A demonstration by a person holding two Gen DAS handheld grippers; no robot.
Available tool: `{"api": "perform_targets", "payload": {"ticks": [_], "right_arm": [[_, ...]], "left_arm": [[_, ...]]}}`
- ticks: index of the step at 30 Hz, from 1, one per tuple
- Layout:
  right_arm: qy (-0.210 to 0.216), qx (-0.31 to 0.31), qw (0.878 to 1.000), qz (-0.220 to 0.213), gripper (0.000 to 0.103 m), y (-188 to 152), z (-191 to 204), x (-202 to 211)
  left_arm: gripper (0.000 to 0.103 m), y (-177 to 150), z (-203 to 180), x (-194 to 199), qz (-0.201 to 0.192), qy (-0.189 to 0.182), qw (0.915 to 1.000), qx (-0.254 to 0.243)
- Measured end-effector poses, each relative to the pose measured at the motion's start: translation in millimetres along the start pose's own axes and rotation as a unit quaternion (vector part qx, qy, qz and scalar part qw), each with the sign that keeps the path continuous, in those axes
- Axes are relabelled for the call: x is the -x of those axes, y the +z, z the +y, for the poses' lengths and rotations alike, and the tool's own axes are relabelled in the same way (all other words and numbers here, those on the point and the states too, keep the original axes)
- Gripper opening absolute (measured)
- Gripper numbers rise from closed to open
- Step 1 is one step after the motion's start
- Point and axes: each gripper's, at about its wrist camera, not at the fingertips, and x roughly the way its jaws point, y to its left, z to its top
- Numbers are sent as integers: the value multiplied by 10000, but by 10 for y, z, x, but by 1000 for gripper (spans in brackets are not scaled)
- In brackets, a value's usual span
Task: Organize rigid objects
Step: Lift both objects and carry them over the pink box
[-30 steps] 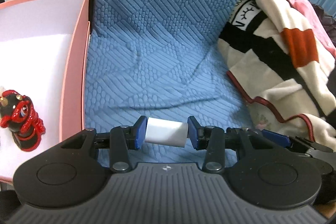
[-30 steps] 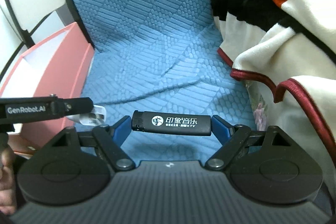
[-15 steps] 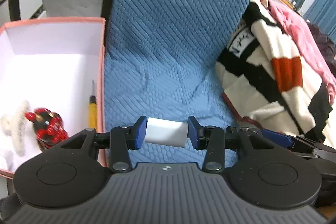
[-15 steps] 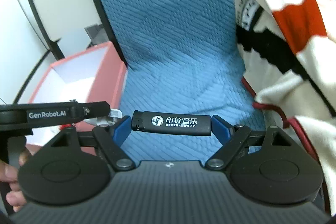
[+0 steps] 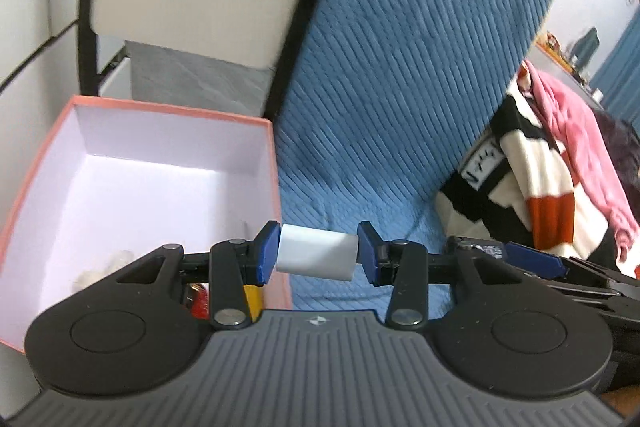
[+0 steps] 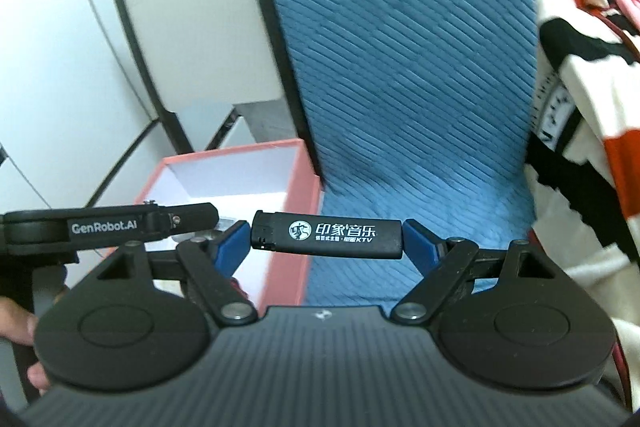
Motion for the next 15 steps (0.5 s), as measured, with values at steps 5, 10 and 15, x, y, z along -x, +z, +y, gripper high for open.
{"api": "perform_targets", "payload": {"ticks": [5, 10, 15], "right_arm": [[55, 183, 9997, -138, 85, 174, 231, -19], [216, 259, 9992, -236, 85, 270, 531, -113], [414, 498, 9978, -170, 85, 345, 881, -315]], "left_arm": [[48, 191, 285, 159, -128, 81, 9998, 90], [48, 354, 595, 341, -273, 148, 9994, 147], [48, 438, 923, 507, -401, 304, 9983, 286]]}}
